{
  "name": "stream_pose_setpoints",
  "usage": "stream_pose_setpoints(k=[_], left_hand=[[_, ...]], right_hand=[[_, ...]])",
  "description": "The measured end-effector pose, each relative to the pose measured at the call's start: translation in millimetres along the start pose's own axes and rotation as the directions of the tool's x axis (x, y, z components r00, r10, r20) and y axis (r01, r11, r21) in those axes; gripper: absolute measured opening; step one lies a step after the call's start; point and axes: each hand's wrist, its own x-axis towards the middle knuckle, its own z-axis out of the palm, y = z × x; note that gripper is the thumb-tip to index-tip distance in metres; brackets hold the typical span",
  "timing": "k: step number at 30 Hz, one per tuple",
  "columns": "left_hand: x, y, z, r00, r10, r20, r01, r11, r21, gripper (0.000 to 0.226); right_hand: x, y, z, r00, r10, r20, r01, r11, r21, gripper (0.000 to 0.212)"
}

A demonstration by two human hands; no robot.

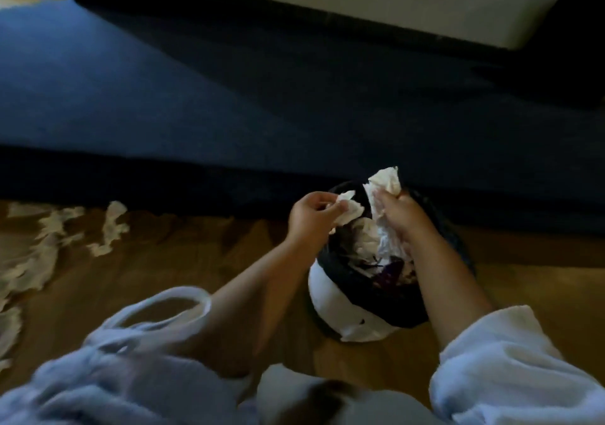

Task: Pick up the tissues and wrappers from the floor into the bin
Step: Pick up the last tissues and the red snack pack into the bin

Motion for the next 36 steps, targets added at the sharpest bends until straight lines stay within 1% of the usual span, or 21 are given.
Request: stream_pose_setpoints(k=[1,3,4,6,7,8,9,11,12,14,16,18,19,21,22,23,25,28,32,35,36], left_hand=[[5.1,0.7,13.7,0.998,-0.047,0.038,0.047,0.999,0.003,0.010],[13.4,1.0,34.5,0.978,-0.119,0.169,0.113,0.992,0.047,0.013],[14.0,2.7,40.1,0.962,-0.153,0.226,0.137,0.987,0.088,0.021],[12.4,4.5,41.2,0.940,-0.217,0.263,0.185,0.972,0.142,0.051],[11.1,4.7,38.0,0.936,-0.231,0.265,0.194,0.968,0.161,0.060],[7.7,5.3,32.3,0.933,-0.230,0.276,0.190,0.968,0.165,0.063],[3.1,6.5,25.4,0.934,-0.213,0.287,0.174,0.972,0.157,0.056],[-5.0,6.9,7.3,0.941,-0.195,0.277,0.163,0.977,0.135,0.015],[-9.6,6.7,-2.5,0.947,-0.185,0.263,0.159,0.980,0.119,0.014],[-19.0,6.7,-27.1,0.959,-0.161,0.232,0.138,0.984,0.111,0.017],[-27.3,2.7,-57.1,0.977,-0.135,0.167,0.118,0.987,0.109,0.009],[-34.0,-7.3,-95.7,0.988,-0.138,0.073,0.130,0.986,0.101,0.027],[-38.2,-12.3,-117.0,0.991,-0.134,0.028,0.131,0.987,0.097,0.032],[-50.4,-28.5,-162.8,0.992,-0.112,-0.064,0.118,0.989,0.090,0.032],[-58.7,-37.5,-185.3,0.985,-0.113,-0.134,0.124,0.989,0.077,0.031],[-67.5,-47.0,-207.5,0.968,-0.126,-0.219,0.140,0.989,0.053,0.029],[-86.1,-68.8,-249.5,0.905,-0.167,-0.392,0.177,0.984,-0.010,0.027],[-117.0,-93.4,-303.3,0.776,-0.215,-0.593,0.214,0.974,-0.073,0.026],[-167.6,-115.1,-362.6,0.590,-0.233,-0.773,0.209,0.969,-0.132,0.021],[-214.4,-122.6,-394.1,0.409,-0.273,-0.871,0.200,0.958,-0.206,0.008],[-230.9,-123.7,-402.2,0.341,-0.285,-0.896,0.204,0.953,-0.225,0.007]], right_hand=[[4.0,5.0,-10.7,0.999,0.034,-0.004,-0.034,0.997,-0.071,0.046],[7.4,11.8,-25.0,0.996,0.088,0.010,-0.085,0.979,-0.184,0.051],[7.0,13.9,-28.7,0.994,0.105,0.027,-0.096,0.967,-0.234,0.053],[6.8,18.0,-31.2,0.991,0.125,0.053,-0.104,0.951,-0.291,0.053],[6.3,19.4,-31.5,0.991,0.126,0.049,-0.106,0.948,-0.299,0.051],[3.3,18.5,-31.0,0.992,0.119,0.045,-0.099,0.944,-0.315,0.047],[0.4,17.1,-29.0,0.994,0.103,0.044,-0.082,0.935,-0.344,0.042],[-5.4,11.2,-20.3,0.998,0.033,0.047,-0.012,0.922,-0.386,0.030],[-10.1,5.3,-12.0,0.999,-0.005,0.054,0.025,0.924,-0.382,0.026],[-20.9,-8.8,11.4,0.992,-0.076,0.099,0.107,0.929,-0.354,0.024],[-32.5,-24.5,44.3,0.974,-0.137,0.183,0.194,0.917,-0.348,0.025],[-46.8,-39.9,84.2,0.932,-0.183,0.313,0.289,0.897,-0.335,0.024],[-53.0,-46.2,106.3,0.901,-0.196,0.387,0.332,0.886,-0.323,0.023],[-66.0,-53.9,152.9,0.822,-0.193,0.536,0.411,0.852,-0.323,0.019],[-72.3,-55.5,176.9,0.778,-0.183,0.601,0.451,0.828,-0.333,0.017],[-79.8,-57.2,199.4,0.732,-0.176,0.658,0.499,0.796,-0.342,0.015],[-95.2,-59.2,245.1,0.641,-0.155,0.752,0.581,0.739,-0.343,0.015],[-127.2,-66.1,310.4,0.474,-0.109,0.874,0.685,0.669,-0.288,0.022],[-186.4,-81.0,402.7,0.200,-0.074,0.977,0.840,0.526,-0.132,0.027],[-242.4,-88.0,465.8,-0.047,0.022,0.999,0.923,0.384,0.035,0.029],[-264.2,-88.8,480.2,-0.111,0.043,0.993,0.926,0.368,0.088,0.029]])
